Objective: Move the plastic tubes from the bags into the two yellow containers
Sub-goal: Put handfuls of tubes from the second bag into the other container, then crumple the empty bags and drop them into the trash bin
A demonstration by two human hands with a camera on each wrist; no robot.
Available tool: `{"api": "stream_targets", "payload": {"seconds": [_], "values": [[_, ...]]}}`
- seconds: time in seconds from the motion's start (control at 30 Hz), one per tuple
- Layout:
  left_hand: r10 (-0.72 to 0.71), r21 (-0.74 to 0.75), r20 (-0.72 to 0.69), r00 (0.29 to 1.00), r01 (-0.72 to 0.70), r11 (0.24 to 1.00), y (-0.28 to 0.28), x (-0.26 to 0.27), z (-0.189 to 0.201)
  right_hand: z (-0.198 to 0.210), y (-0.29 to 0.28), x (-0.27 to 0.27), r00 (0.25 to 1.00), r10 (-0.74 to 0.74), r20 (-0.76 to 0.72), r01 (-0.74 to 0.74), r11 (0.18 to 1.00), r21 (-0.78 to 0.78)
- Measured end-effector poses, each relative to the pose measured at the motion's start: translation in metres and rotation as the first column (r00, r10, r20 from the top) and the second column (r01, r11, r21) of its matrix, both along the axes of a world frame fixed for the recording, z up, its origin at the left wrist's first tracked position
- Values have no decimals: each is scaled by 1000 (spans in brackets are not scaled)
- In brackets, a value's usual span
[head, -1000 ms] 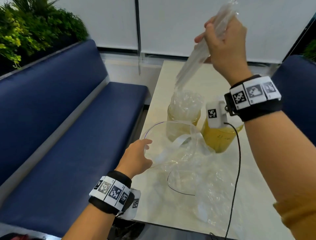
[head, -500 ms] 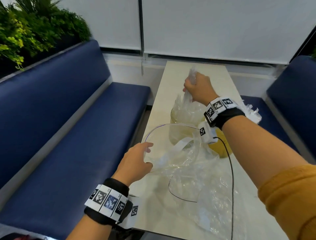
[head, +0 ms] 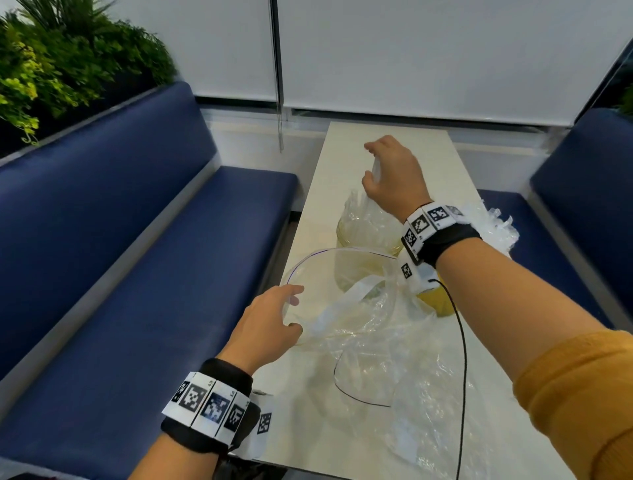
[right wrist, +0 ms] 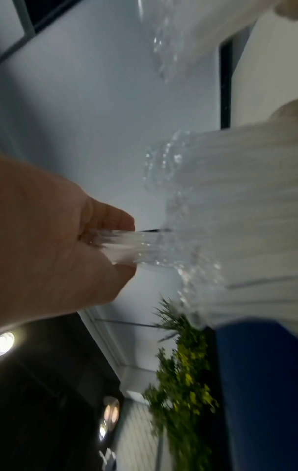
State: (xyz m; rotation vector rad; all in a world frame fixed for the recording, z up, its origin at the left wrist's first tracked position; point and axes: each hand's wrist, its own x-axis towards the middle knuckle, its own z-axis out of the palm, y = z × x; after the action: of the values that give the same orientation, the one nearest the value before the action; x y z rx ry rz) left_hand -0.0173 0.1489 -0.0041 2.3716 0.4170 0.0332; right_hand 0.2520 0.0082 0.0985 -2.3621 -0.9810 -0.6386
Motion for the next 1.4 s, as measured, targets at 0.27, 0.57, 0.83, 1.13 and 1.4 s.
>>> {"api": "stream_targets", "payload": {"seconds": [0.27,0.57,0.83,1.13,1.4], "values": [[-1,13,-9,1000,2,1000,-2,0,2,-54,-2,-25,999,-25,-41,8,936,-351],[6,9,-7,1000,-6,1000,-3,0,4,-26,7,-11,998,14,-60,-36,922,-387],[14,5,-7,1000,-13,1000,1,1,5,-36,-1,0,997,-49,-58,25,933,-360],[-7,-75,11,1000,8,997,-3,2,12,-25,-30,-4,988,-57,-141,33,985,-170],[201,-623,110,973,-90,777,-4,-3,18,-50,-114,-116,923,-165,-349,298,880,370]]}}
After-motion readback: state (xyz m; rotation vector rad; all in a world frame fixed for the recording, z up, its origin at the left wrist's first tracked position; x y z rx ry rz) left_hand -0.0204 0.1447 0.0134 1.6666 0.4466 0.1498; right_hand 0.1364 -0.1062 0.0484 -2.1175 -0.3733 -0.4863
